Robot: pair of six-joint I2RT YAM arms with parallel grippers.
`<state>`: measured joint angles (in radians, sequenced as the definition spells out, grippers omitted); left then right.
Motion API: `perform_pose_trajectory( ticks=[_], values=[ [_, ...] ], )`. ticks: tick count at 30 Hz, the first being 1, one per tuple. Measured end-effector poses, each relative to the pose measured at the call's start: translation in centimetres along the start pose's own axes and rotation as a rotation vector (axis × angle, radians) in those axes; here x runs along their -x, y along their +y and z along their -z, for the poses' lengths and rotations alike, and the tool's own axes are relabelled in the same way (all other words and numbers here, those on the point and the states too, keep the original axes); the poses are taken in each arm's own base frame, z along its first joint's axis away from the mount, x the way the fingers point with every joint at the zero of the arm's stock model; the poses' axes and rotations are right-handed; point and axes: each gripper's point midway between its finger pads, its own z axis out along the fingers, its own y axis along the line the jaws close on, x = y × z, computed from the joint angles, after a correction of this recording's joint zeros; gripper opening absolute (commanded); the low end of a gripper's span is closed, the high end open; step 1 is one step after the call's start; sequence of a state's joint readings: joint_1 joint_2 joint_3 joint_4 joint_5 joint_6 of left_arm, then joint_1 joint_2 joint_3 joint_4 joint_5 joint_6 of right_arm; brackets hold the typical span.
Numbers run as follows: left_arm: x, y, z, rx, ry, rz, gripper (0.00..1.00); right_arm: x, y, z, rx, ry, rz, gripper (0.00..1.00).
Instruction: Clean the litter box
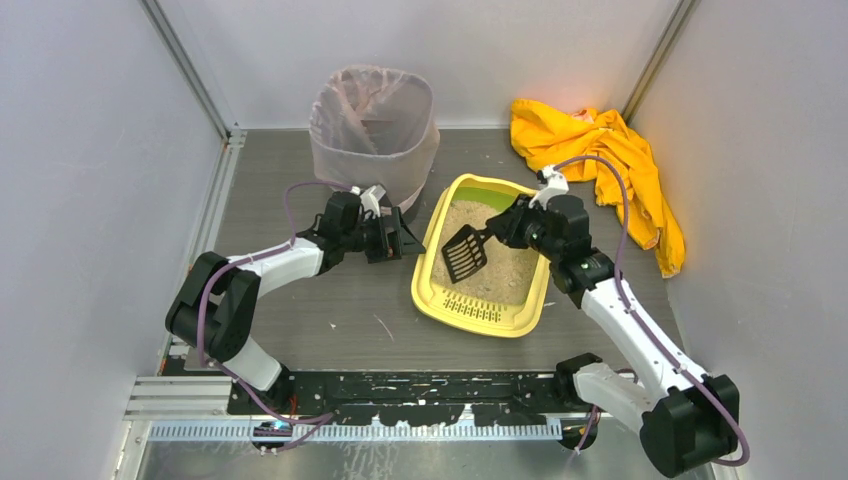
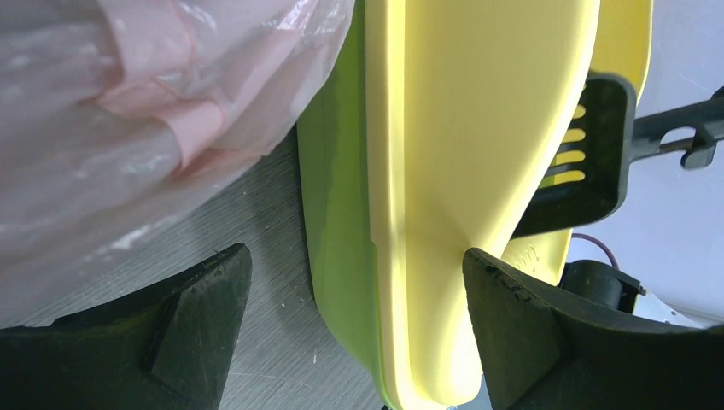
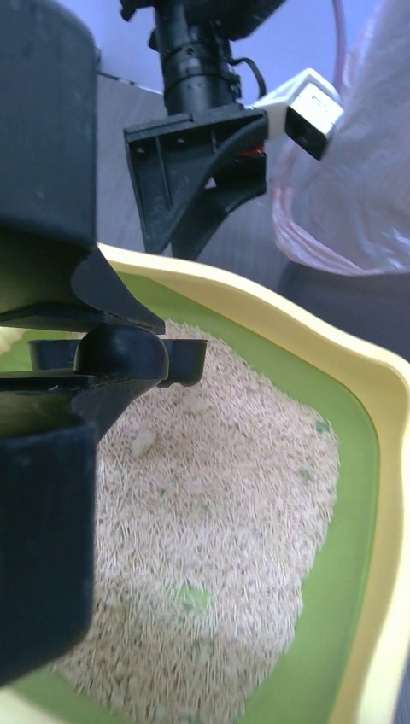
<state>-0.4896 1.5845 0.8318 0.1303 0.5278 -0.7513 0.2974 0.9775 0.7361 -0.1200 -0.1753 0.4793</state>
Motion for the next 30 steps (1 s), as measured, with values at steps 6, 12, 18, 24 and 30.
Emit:
perform_pose_trajectory(
  ticks=[6, 12, 18, 24, 30],
  values=[
    [0.0, 0.0, 0.0, 0.000, 0.000, 0.000, 0.93, -1.7, 1.7, -1.2, 0.058, 0.058, 0.000, 0.01],
    [0.0, 0.0, 0.0, 0.000, 0.000, 0.000, 0.93, -3.0, 0.7, -3.3, 0.031, 0.097, -0.013, 0.22],
    [0.0, 0.0, 0.0, 0.000, -0.001, 0.000, 0.93, -3.4, -0.8, -4.4, -0.032, 0.099, -0.015, 0.74],
    [0.0, 0.0, 0.0, 0.001, -0.001, 0.000, 0.93, -2.8, -3.3, -3.5, -0.170, 0.065, 0.035, 0.90],
    [0.0, 0.0, 0.0, 0.001, -0.001, 0.000, 0.93, 2.0, -4.7, 0.0, -0.303, -0.079, 0.103, 0.92]
  ],
)
